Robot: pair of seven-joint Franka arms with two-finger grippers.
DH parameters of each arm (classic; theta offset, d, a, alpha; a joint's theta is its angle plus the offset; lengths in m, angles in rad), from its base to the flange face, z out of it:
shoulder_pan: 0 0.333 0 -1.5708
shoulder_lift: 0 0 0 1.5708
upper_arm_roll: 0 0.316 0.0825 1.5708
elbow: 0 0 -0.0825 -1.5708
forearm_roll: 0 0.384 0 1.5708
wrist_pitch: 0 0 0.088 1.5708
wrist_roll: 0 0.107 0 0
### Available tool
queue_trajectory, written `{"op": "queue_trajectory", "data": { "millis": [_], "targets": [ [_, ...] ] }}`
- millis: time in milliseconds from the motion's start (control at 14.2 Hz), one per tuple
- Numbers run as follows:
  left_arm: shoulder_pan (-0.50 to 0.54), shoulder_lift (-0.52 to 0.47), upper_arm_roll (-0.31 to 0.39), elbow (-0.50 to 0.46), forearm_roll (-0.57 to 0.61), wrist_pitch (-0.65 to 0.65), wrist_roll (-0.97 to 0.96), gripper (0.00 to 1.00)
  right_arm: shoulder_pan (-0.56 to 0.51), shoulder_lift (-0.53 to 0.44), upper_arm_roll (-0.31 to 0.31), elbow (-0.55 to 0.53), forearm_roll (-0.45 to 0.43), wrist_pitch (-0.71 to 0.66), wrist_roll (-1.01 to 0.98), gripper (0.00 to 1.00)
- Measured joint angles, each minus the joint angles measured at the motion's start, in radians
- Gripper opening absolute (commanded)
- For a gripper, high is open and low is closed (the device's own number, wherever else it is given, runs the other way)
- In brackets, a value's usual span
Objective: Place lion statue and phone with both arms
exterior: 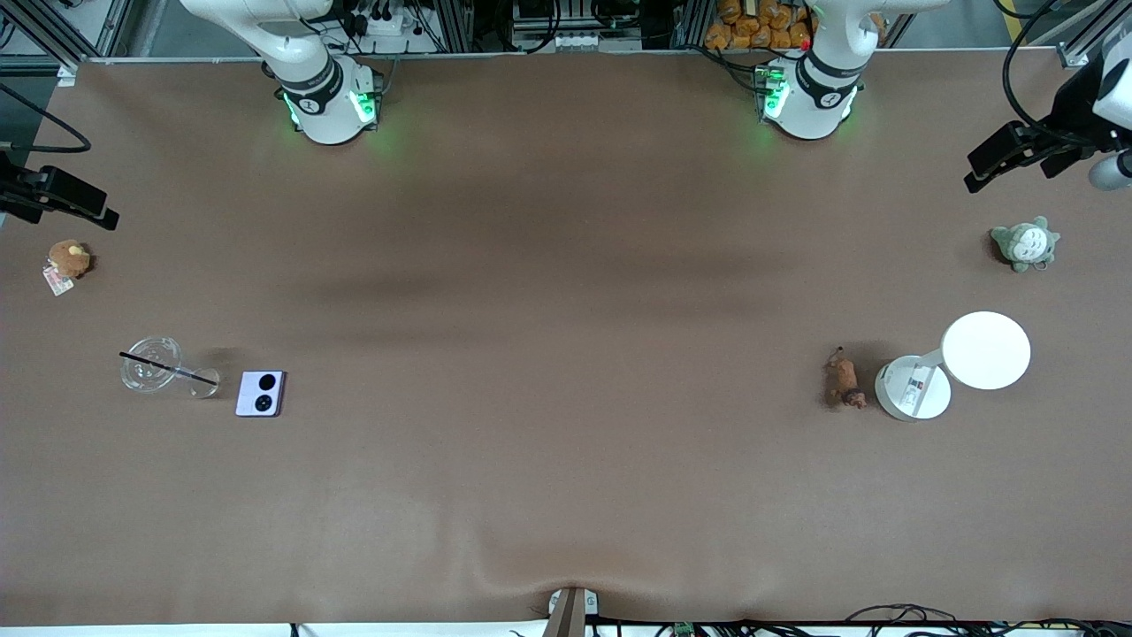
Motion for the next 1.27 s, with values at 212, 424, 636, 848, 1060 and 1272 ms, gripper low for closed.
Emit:
{"op": "queue_trajectory", "data": {
  "millis": [212,424,636,848,1060,1272],
  "targets": [
    [0.0,0.0,0.003,0.001,0.0,-0.01,0.0,1.0,0.0,0.0,0.0,0.0,0.0,0.0,0.0,1.0],
    [-0.002,0.0,0.003,0.001,0.0,-0.02,0.0,1.0,0.0,0.001,0.0,0.0,0.0,-0.001,0.0,1.0],
    [-0.005,0.0,0.003,0.001,0.0,-0.036,0.0,1.0,0.0,0.003,0.0,0.0,0.0,-0.003,0.0,1.0],
    [-0.007,0.003,0.003,0.001,0.0,-0.046,0.0,1.0,0.0,0.004,0.0,0.0,0.0,-0.004,0.0,1.0],
    [-0.008,0.005,0.003,0.001,0.0,-0.055,0.0,1.0,0.0,0.004,0.0,0.0,0.0,-0.005,0.0,1.0],
    [-0.01,0.011,0.003,0.0,0.0,-0.064,0.0,1.0,0.0,0.007,0.0,0.0,0.0,-0.007,0.0,1.0]
  ]
}}
